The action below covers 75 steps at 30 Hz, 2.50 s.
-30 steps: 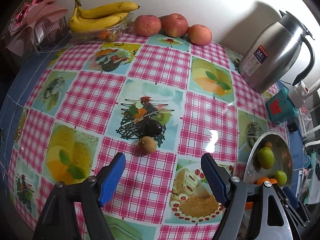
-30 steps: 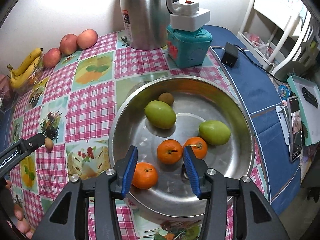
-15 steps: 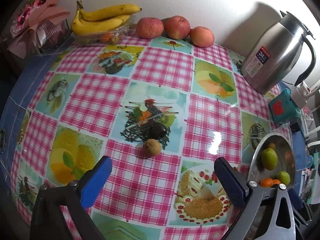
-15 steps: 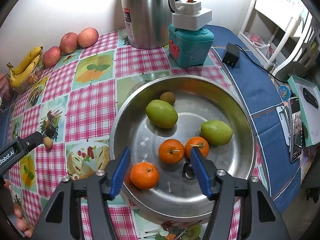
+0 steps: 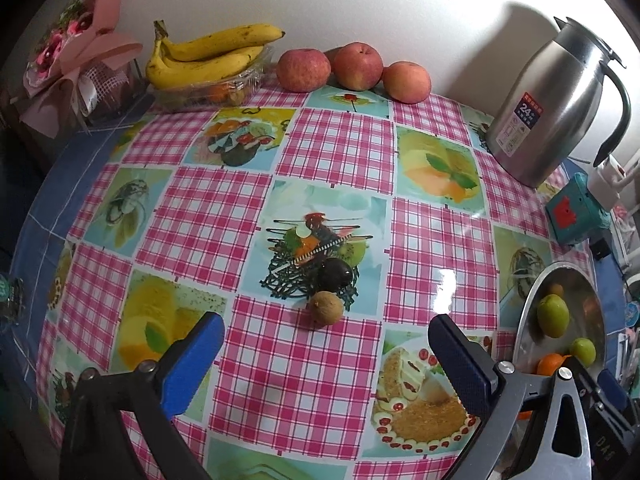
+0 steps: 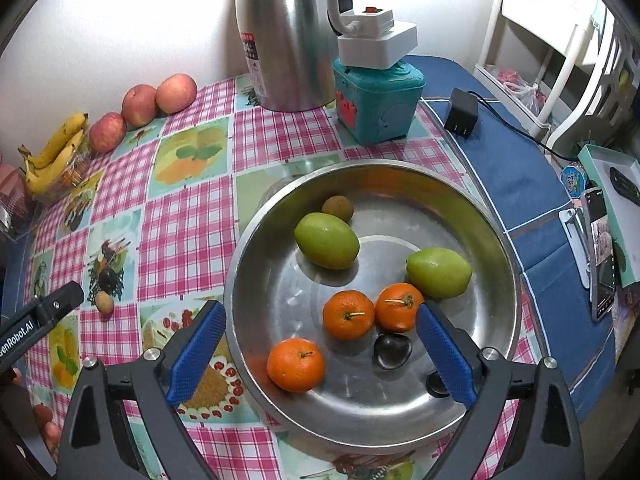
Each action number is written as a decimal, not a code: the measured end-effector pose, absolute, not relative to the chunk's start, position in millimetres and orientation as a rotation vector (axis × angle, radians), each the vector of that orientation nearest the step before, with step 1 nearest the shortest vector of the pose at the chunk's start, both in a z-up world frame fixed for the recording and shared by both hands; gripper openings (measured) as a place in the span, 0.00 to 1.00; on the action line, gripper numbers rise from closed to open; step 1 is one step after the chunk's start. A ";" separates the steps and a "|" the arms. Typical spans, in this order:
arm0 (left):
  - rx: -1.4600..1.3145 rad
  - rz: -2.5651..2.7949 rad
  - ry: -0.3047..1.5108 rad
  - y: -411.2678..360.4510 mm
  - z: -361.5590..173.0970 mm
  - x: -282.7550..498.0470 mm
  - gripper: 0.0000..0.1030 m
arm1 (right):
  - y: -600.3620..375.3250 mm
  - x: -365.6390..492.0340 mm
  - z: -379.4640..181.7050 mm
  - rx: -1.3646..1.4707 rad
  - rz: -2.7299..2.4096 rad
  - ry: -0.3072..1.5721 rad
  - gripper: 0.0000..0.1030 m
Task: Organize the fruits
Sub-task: 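Withdraw both open tools from the bowl toward the tan fruit and black plum, then lower both open tools toward the small tan fruit and black plum on the cloth, then grasp the second small tan round fruit with the right tool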
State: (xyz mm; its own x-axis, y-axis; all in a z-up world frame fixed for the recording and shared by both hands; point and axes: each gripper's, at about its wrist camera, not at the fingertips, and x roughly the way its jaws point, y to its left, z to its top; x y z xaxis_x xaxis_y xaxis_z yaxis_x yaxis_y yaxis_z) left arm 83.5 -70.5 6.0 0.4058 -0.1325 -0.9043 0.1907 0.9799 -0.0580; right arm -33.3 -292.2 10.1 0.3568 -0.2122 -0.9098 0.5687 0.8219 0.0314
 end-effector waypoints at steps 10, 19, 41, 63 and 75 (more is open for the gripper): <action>0.078 -0.194 1.137 -54.1 4.1 92.4 1.00 | -281.5 -25.8 5.9 0.389 -0.475 1.090 0.93; 0.128 -0.138 1.110 -23.5 6.0 109.0 1.00 | -255.2 -11.3 -3.8 0.356 -0.427 1.126 0.93; -0.033 -0.020 1.129 64.3 -10.0 152.3 1.00 | -165.7 54.2 -20.5 0.320 -0.263 1.171 0.93; -0.095 -0.086 1.258 57.5 -45.0 177.1 1.00 | -148.3 94.3 -45.4 0.344 -0.234 1.201 0.92; -0.070 -0.107 1.281 44.6 -52.0 178.5 1.00 | -122.9 106.8 -59.1 0.257 -0.172 1.242 0.52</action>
State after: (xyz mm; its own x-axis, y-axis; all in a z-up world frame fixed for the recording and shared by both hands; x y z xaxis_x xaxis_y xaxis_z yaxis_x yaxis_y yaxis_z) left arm 178.5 44.6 -52.0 0.2821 -0.1188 -0.9520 0.0410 0.9929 -0.1118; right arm 106.8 -122.9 -59.1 0.3155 0.0098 -0.9489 0.2676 0.9584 0.0989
